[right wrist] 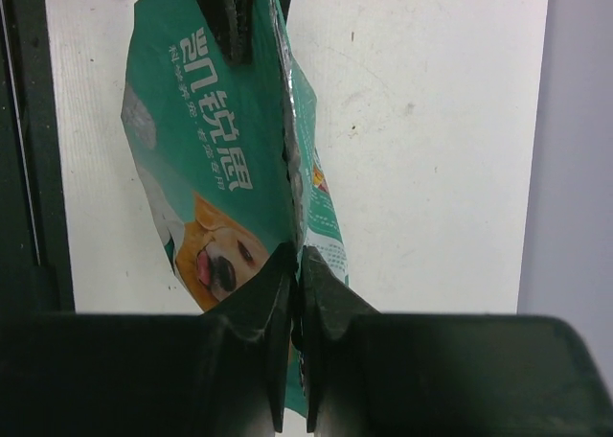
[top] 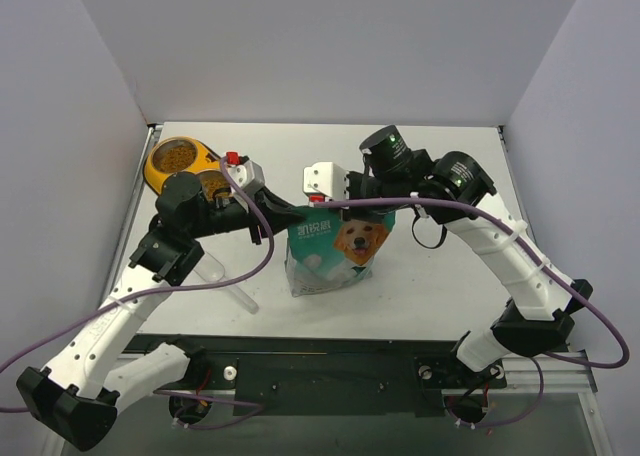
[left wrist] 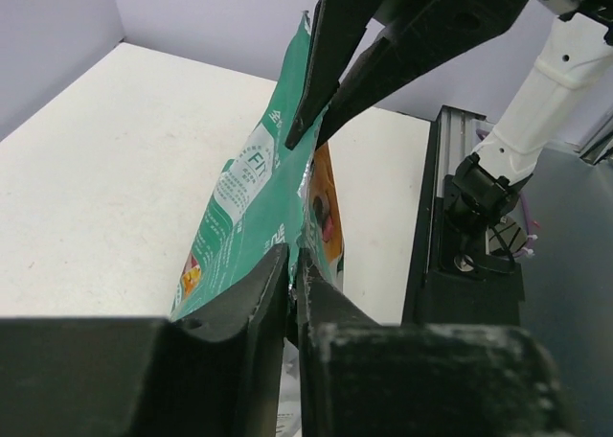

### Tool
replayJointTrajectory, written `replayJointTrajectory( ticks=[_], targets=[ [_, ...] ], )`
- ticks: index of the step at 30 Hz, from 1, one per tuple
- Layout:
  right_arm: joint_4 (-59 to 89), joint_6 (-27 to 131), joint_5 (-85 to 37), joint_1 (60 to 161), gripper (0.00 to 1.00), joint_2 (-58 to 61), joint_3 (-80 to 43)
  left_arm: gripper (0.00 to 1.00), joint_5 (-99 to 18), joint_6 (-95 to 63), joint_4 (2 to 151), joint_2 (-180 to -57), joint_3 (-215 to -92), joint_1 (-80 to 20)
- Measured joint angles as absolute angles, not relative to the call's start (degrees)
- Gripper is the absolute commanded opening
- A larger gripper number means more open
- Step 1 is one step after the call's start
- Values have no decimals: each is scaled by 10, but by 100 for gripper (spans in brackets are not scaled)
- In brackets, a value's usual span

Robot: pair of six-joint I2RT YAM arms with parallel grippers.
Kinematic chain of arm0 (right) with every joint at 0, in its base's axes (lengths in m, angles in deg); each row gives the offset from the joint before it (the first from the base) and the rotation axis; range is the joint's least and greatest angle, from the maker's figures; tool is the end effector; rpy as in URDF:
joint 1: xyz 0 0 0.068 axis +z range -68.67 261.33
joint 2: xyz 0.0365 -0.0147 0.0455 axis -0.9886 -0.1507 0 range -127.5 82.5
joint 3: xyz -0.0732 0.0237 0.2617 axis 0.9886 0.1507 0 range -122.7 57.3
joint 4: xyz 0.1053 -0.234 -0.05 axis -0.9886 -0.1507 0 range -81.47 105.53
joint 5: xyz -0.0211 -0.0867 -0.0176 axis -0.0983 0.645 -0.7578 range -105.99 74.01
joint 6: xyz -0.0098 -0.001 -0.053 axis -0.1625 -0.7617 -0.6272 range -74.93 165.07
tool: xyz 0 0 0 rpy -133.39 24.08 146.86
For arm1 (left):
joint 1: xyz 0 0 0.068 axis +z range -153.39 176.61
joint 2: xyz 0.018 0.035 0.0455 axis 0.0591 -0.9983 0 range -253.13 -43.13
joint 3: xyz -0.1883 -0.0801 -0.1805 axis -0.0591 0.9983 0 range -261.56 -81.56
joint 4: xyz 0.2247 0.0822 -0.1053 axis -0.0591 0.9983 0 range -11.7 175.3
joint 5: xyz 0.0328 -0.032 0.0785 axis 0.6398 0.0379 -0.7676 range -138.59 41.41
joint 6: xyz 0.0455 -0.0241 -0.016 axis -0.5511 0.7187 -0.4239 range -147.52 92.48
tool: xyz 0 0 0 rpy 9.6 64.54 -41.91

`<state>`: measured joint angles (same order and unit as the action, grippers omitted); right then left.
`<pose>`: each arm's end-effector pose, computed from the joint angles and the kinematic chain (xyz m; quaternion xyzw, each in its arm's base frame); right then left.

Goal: Serve the pet food

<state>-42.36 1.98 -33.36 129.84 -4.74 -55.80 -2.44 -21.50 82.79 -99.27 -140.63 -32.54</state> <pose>0.1863 0.2266 0.4807 -0.6709 0.5504 0.1546 0.4723 0.1736 -0.1263 0.4025 0.4000 0.5912 -0.4616 0.5267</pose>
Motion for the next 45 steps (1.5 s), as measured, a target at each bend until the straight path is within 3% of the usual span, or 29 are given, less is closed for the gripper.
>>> replayJointTrajectory(
  ticks=[3, 7, 18, 19, 22, 32, 45],
  targets=[
    [-428, 10, -321, 1306, 18, -48, -561, 0, -26, -209, 806, -993, -1399, -324],
    [-432, -1, -308, 1312, 30, -57, -584, 0, -22, -201, 790, -1001, -1399, -324],
    [-433, 4, -317, 1333, 31, -128, -636, 0, -32, -182, 774, -1004, -1394, -320],
    [-432, 6, -319, 1334, 31, -132, -636, 0, -35, -178, 770, -1003, -1392, -320],
    [-434, 13, -321, 1335, 0, -139, -637, 0, -47, -168, 750, -998, -1380, -320],
    [-386, 7, -276, 1329, 0, -103, -576, 0, -135, -193, 737, -976, -1357, -329],
    [-344, -18, -306, 1255, 0, -22, -481, 0, -143, -194, 737, -976, -1357, -331]
  ],
)
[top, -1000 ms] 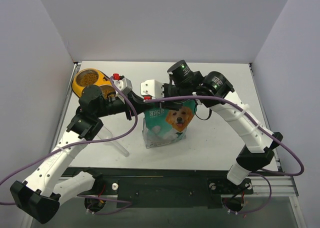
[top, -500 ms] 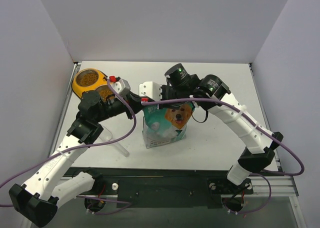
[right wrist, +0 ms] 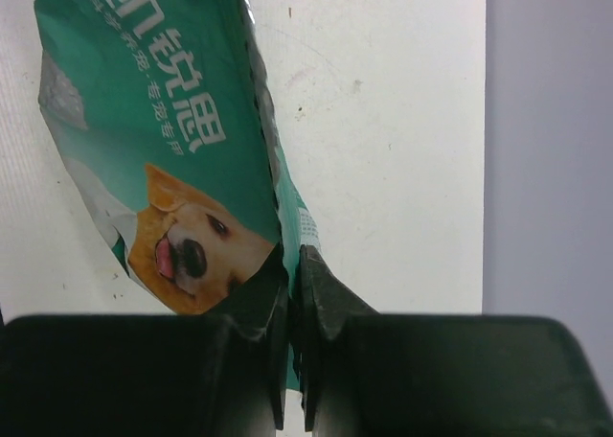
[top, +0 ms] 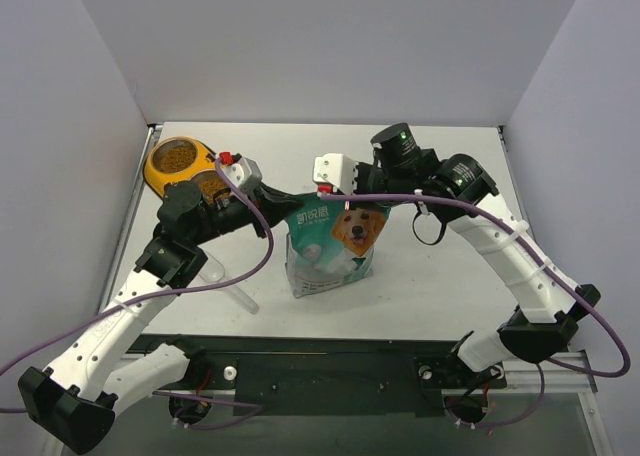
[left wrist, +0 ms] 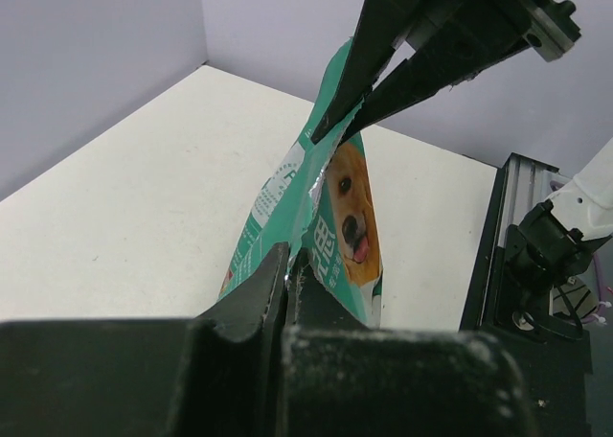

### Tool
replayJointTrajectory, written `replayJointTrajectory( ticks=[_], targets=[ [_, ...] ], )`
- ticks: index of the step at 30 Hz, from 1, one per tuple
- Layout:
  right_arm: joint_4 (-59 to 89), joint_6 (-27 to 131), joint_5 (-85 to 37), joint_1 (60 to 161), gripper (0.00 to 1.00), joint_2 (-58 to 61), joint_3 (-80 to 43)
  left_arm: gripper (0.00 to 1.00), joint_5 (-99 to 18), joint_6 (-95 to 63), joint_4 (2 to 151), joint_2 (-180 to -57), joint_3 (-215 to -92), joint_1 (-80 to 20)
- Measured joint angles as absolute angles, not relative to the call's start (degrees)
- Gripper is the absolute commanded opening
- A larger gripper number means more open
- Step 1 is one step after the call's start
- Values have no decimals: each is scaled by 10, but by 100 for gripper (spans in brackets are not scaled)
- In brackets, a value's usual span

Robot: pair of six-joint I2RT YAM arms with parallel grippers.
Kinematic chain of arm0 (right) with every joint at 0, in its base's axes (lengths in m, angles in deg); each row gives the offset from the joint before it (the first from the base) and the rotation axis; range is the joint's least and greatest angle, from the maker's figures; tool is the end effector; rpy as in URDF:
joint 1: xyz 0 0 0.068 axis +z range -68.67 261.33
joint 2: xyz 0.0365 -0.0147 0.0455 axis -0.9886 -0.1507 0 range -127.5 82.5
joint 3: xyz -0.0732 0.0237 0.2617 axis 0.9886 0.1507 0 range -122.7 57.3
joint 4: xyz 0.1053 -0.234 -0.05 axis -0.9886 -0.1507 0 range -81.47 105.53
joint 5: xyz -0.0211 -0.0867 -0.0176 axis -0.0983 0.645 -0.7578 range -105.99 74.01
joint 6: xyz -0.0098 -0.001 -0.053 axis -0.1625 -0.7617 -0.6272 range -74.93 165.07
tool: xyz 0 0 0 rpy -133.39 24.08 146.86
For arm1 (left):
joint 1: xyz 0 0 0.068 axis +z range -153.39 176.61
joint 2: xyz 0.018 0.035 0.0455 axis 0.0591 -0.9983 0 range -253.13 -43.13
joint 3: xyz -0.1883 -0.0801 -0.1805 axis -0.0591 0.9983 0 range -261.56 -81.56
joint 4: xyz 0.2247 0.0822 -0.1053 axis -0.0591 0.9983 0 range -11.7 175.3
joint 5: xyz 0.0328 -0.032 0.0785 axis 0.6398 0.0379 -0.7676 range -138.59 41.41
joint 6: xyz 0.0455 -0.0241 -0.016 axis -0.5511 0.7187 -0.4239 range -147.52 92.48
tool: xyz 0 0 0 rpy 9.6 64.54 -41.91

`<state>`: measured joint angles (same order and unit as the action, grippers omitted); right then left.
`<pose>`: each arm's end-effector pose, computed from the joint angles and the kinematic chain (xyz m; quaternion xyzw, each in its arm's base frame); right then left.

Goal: Serve the pet food

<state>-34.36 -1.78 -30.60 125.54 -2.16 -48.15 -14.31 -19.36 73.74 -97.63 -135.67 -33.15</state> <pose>0.2074 0.2142 0.4666 -0.6553 0.5531 0.0980 0.5051 0.1768 -0.1243 0.3943 0.3340 0.5987 -0.4172 0.5966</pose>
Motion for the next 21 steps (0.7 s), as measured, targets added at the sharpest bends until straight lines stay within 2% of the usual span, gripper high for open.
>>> replayJointTrajectory(
  ticks=[9, 17, 20, 21],
  targets=[
    [-334, 6, -361, 1181, 0, 14, -446, 0, -140, -194, 738, -975, -1356, -331],
    [-336, 16, -374, 1158, 0, 40, -427, 0, -123, -190, 739, -969, -1353, -331],
    [-353, 20, -380, 1162, 17, 43, -436, 0, -109, -185, 738, -961, -1346, -331],
    [-362, 20, -370, 1169, 27, 42, -443, 0, -105, -185, 738, -960, -1346, -331]
  ],
)
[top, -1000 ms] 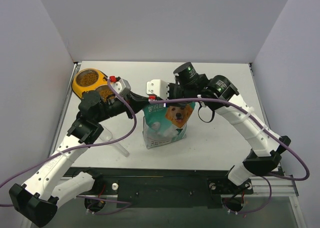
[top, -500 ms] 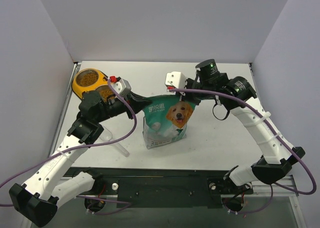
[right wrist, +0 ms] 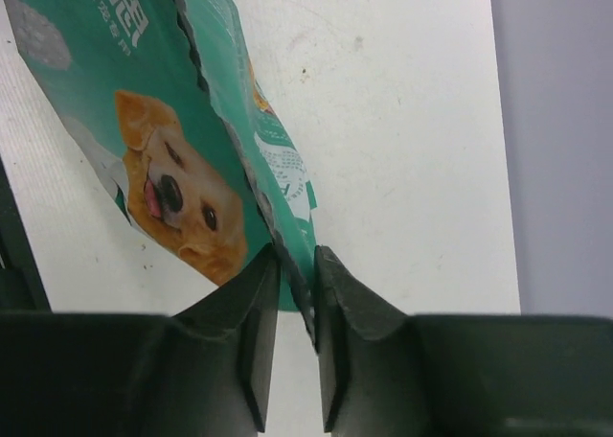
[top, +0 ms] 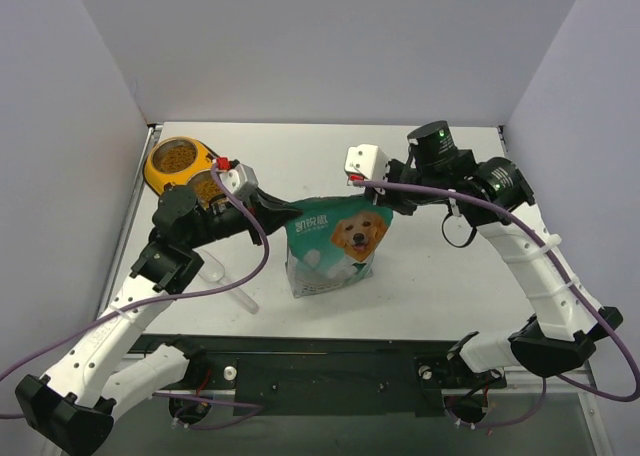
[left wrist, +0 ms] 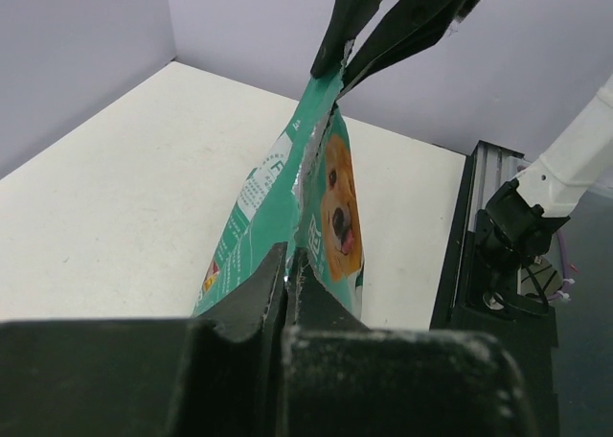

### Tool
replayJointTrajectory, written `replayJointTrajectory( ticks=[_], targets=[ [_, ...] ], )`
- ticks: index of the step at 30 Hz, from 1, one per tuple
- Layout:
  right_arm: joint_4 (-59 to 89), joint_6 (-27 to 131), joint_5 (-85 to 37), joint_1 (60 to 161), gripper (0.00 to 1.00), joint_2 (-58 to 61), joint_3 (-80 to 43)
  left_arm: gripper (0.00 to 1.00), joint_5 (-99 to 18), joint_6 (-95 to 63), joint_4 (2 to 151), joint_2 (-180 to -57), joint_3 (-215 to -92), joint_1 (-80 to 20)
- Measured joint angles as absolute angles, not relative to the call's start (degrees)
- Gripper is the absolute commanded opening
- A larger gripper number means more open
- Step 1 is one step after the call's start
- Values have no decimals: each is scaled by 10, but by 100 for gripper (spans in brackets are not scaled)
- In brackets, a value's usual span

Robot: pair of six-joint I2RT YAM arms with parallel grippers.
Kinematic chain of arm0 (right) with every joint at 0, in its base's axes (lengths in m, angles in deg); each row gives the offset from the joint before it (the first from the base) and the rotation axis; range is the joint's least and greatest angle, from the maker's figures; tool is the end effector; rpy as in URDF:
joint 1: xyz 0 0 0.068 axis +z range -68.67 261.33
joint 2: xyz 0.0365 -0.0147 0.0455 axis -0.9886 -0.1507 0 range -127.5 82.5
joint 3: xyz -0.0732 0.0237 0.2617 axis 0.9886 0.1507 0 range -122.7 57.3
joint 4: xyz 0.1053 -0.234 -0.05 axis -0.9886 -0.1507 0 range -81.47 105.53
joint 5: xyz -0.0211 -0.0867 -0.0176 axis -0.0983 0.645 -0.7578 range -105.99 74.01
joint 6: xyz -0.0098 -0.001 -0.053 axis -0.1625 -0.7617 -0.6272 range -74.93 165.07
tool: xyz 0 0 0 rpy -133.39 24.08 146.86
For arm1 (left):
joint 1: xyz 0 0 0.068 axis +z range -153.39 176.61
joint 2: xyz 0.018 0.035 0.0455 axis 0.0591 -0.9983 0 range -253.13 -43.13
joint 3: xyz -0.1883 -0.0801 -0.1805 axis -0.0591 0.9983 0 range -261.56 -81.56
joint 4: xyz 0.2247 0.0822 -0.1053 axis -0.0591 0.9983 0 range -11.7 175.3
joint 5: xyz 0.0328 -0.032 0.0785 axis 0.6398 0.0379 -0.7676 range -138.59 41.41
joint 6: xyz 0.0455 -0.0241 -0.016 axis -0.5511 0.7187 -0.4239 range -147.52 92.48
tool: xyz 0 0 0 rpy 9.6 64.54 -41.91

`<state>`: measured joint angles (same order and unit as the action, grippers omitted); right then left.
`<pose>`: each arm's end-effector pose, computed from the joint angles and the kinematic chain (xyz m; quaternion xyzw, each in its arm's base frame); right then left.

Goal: Serve the pet food

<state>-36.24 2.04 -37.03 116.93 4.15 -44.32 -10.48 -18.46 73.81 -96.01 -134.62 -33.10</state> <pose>0.2059 0.1631 0.4728 -0.6075 0.5946 0.1240 0.5118 0.1690 -0.1218 0.3931 0.3510 0.5872 -0.4394 0.5821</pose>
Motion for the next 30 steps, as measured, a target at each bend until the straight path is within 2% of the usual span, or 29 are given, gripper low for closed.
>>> replayJointTrajectory(
  ticks=[3, 7, 12, 16, 18, 19, 23, 29, 30],
  targets=[
    [-403, 17, -315, 1209, 46, 32, -489, 0, -93, -177, 744, -953, -1343, -321],
    [-422, 18, -294, 1273, 55, 7, -548, 0, -86, -165, 740, -952, -1339, -313],
    [-421, 31, -288, 1333, 54, -52, -589, 0, -74, -155, 733, -952, -1337, -313],
    [-391, 57, -283, 1353, 48, -93, -595, 0, -71, -147, 728, -952, -1334, -313],
    [-371, 67, -276, 1359, 37, -108, -595, 0, -70, -145, 724, -952, -1332, -313],
    [-365, 70, -273, 1361, 24, -111, -595, 0, -70, -145, 722, -952, -1332, -313],
    [-360, 79, -255, 1370, 2, -116, -589, 0, -78, -145, 717, -952, -1329, -308],
    [-322, 81, -268, 1359, 0, -76, -528, 0, -88, -147, 713, -952, -1327, -311],
    [-314, 83, -277, 1352, 6, -67, -516, 0, -89, -147, 712, -952, -1327, -312]
  ],
)
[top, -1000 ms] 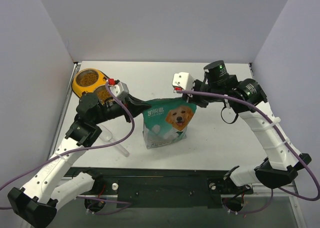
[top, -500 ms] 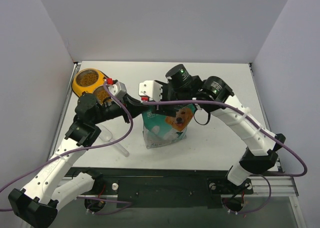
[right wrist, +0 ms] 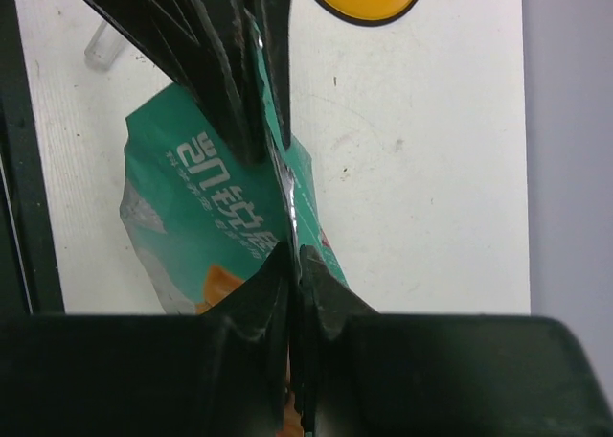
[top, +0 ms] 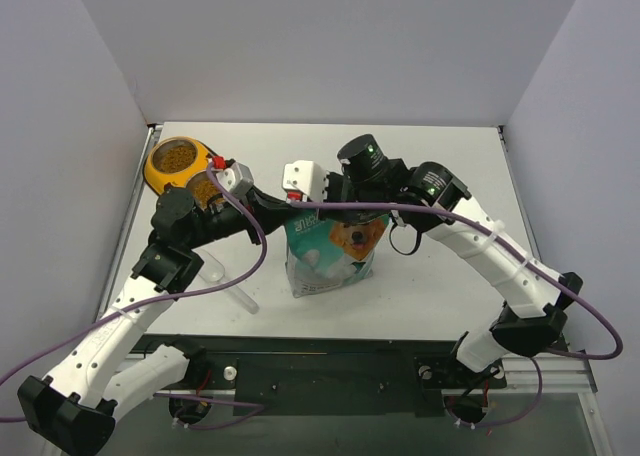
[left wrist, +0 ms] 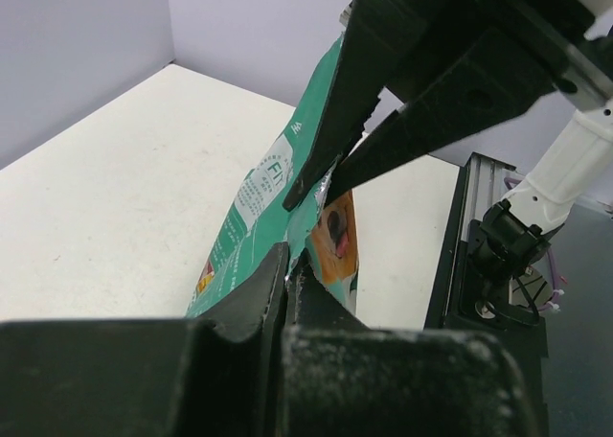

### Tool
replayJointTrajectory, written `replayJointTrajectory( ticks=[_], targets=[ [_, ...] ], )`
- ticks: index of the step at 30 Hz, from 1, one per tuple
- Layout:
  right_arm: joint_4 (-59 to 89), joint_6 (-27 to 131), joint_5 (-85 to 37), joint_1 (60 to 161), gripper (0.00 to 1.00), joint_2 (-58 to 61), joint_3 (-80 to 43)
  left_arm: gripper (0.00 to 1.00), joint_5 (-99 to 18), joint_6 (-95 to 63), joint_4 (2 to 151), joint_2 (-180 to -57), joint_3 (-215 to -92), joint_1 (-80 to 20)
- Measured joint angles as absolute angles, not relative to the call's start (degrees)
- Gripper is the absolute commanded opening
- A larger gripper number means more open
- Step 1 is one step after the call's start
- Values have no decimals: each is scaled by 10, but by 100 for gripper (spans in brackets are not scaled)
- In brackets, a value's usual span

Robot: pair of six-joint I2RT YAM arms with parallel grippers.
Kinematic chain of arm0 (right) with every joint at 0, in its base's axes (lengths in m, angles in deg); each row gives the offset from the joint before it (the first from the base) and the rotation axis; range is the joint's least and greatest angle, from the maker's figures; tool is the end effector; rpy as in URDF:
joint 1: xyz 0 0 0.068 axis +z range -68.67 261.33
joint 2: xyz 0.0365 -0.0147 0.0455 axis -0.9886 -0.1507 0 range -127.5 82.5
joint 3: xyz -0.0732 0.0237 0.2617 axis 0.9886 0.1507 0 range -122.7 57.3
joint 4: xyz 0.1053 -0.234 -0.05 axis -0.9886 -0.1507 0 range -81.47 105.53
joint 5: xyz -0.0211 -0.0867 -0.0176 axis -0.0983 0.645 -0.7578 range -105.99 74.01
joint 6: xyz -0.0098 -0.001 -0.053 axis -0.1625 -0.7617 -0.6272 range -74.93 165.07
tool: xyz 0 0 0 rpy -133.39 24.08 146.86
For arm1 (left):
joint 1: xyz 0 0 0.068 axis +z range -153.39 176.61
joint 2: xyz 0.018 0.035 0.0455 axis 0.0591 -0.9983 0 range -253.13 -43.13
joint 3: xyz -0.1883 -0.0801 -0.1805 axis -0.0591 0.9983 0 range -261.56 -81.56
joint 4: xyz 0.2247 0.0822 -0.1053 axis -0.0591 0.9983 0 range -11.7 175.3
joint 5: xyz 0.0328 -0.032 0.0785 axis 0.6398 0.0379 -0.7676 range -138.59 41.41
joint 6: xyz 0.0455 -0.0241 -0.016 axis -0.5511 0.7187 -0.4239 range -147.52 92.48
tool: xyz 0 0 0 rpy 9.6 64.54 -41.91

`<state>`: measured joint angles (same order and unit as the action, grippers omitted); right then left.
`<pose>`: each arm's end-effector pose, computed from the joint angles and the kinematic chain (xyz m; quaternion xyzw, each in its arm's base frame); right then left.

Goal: Serve the pet food

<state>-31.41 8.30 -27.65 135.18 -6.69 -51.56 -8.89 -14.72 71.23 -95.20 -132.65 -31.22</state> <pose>0.1851 0.2655 0.4665 -0.6410 0.5598 0.1627 0.4992 0.1702 -0.1157 0.3883 0.3326 0.5904 -0.4558 0.5771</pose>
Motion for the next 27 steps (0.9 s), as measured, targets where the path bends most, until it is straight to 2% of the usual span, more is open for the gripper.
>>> replayJointTrajectory(
  ticks=[1, 2, 3, 4, 6, 7, 8, 10, 12, 19, 22, 25, 27],
  targets=[
    [-307, 85, -284, 1344, 12, -57, -503, 0, -89, -147, 711, -952, -1326, -313],
    [-300, 86, -288, 1334, 27, -45, -488, 0, -90, -148, 711, -952, -1326, -313],
    [-301, 88, -287, 1325, 34, -35, -479, 0, -90, -148, 712, -952, -1326, -313],
    [-301, 88, -280, 1312, 47, -20, -466, 0, -88, -147, 712, -952, -1326, -313],
    [-309, 94, -260, 1288, 58, 4, -452, 0, -85, -147, 713, -950, -1326, -312],
    [-312, 93, -246, 1278, 61, 15, -449, 0, -81, -146, 714, -950, -1326, -311],
    [-314, 94, -235, 1273, 78, 23, -447, 0, -80, -146, 714, -950, -1326, -311],
    [-314, 98, -224, 1282, 93, 33, -447, 0, -78, -145, 714, -950, -1326, -310],
    [-313, 101, -216, 1297, 94, 34, -447, 2, -77, -144, 714, -950, -1326, -310],
    [-310, 124, -207, 1310, 96, 29, -448, 39, -78, -144, 721, -947, -1326, -310],
    [-304, 143, -207, 1310, 96, 30, -448, 46, -78, -140, 724, -943, -1330, -310],
    [-293, 167, -204, 1314, 97, 37, -448, 59, -76, -135, 729, -942, -1340, -310],
    [-280, 186, -196, 1317, 97, 46, -447, 61, -75, -131, 732, -942, -1346, -310]
  ],
)
